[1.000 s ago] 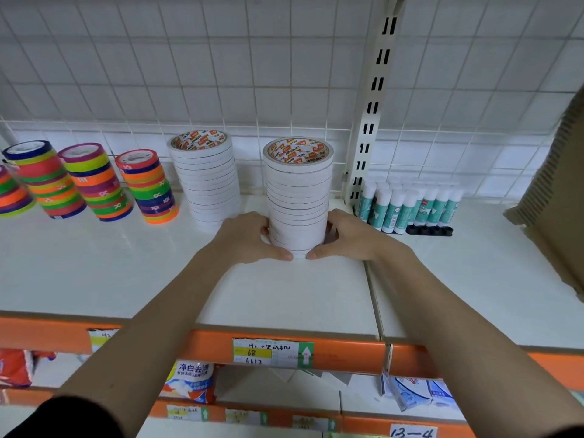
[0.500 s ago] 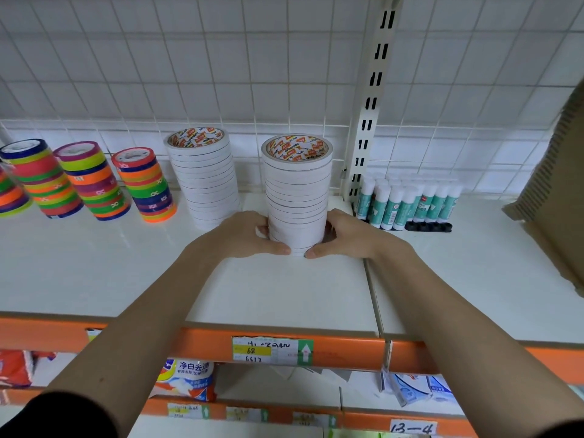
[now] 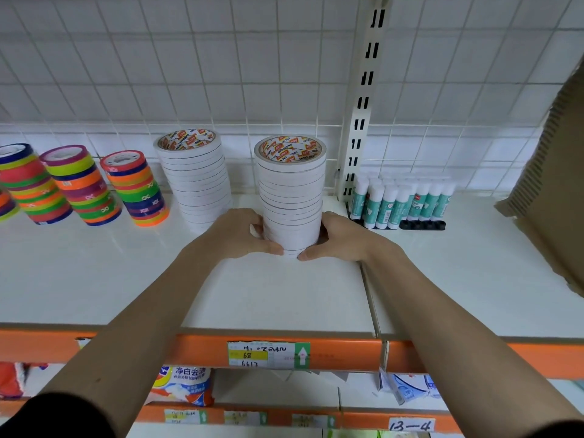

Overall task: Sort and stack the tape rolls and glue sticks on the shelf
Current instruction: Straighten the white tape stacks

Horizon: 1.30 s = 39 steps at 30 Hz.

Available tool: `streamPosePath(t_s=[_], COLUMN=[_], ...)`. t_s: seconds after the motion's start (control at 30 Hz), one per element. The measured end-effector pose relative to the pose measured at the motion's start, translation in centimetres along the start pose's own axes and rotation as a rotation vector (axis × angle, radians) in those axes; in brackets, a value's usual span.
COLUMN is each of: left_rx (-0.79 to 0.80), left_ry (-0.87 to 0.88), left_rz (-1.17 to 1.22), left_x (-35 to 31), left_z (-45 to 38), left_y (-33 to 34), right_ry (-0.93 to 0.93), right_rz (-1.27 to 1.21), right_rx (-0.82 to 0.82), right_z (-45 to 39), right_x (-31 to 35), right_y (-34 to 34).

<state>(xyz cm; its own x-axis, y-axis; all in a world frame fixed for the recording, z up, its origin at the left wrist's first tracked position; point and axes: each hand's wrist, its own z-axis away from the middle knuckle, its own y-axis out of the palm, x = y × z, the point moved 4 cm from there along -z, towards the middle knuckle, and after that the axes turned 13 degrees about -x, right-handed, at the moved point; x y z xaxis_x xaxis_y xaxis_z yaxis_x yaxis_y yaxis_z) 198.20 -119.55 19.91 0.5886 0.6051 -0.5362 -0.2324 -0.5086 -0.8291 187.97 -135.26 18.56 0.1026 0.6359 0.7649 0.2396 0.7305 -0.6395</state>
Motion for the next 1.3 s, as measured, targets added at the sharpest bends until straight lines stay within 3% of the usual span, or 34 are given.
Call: streamPosePath(t_s=[0.2,0.57,0.77,0.93,1.3], left_rx=[0.016,0.009,-0.065,0.029,0.123], left_ry=[0.060,0.053,0.083,0.092,0.079], left_rz=[-0.168,-0.135,-0.144,-0.364,-0.428], left_x=[0.1,0.4,-2.1,-2.9,-2.5], left_z=[0.3,0.8,0.5,-0.6,-1.7], left_y=[0.3,0.0,-2.3,-2.9,-3.2], right_ry=[0.009,0.024,0.020,0.018,0.053], right_rz=[0.011,0.035,0.131,0.194,0.342], right_rx=[-0.008,0.024,-0.078,0.066,0.161], right_z=[0.2,-0.2,-1.0,-1.5,-1.5], right_x=[-0.2,-0.3,0.3,1.8,3.0], right_y=[-0.1,-0.3,-2.3,-2.5,-3.2])
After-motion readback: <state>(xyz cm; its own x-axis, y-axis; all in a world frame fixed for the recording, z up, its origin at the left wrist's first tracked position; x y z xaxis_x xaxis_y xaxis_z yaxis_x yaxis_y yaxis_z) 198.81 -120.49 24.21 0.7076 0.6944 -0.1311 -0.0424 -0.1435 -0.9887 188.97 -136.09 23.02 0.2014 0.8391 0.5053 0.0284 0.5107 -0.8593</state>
